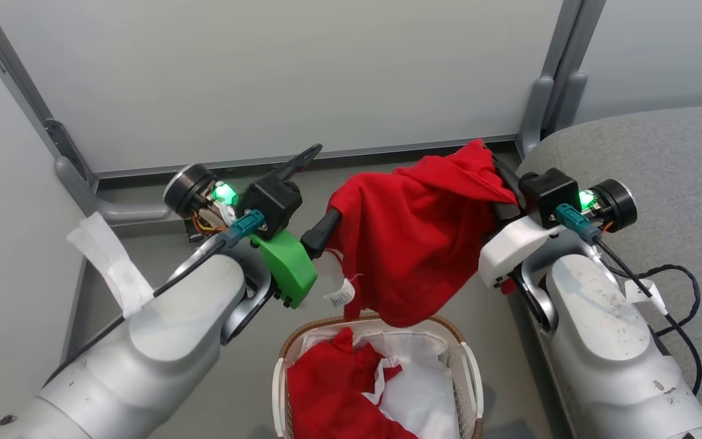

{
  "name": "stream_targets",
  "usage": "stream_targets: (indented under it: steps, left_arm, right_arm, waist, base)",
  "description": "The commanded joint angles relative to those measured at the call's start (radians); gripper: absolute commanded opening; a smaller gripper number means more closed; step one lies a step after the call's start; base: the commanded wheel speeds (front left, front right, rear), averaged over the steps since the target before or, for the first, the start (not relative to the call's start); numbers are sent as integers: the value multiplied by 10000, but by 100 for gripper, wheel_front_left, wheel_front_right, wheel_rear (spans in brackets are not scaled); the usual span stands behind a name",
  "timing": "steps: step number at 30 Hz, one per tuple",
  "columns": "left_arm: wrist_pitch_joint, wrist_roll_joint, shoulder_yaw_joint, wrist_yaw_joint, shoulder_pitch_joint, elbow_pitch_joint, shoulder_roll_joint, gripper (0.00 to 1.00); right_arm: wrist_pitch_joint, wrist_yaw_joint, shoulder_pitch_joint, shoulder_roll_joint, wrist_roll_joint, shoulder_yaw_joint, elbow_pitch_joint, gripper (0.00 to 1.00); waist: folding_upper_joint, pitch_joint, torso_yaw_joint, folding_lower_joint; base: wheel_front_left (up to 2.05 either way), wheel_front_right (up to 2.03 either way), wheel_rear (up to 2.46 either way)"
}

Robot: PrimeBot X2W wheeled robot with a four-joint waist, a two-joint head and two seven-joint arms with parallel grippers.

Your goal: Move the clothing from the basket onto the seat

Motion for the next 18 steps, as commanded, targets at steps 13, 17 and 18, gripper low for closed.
stream_targets:
  steps: [13,17,18]
  left_arm:
    - [-155,189,1790,94,2885,-770,-164,100]
    - [-155,450,2273,-19,3629,-896,-423,100]
    - [-155,490,2383,-53,3771,-908,-492,100]
  right_arm:
    - [-49,-10,295,-40,-516,-1295,-313,0]
    - [-49,-10,490,-39,-571,-1558,-371,0]
    - [-51,-10,534,-40,-600,-1598,-390,0]
  waist:
    - [-1,165,-187,0]
    - [-1,197,-207,0]
    - [-1,204,-214,0]
  base:
    - [0,0,0]
    - [0,0,0]
    - [0,0,0]
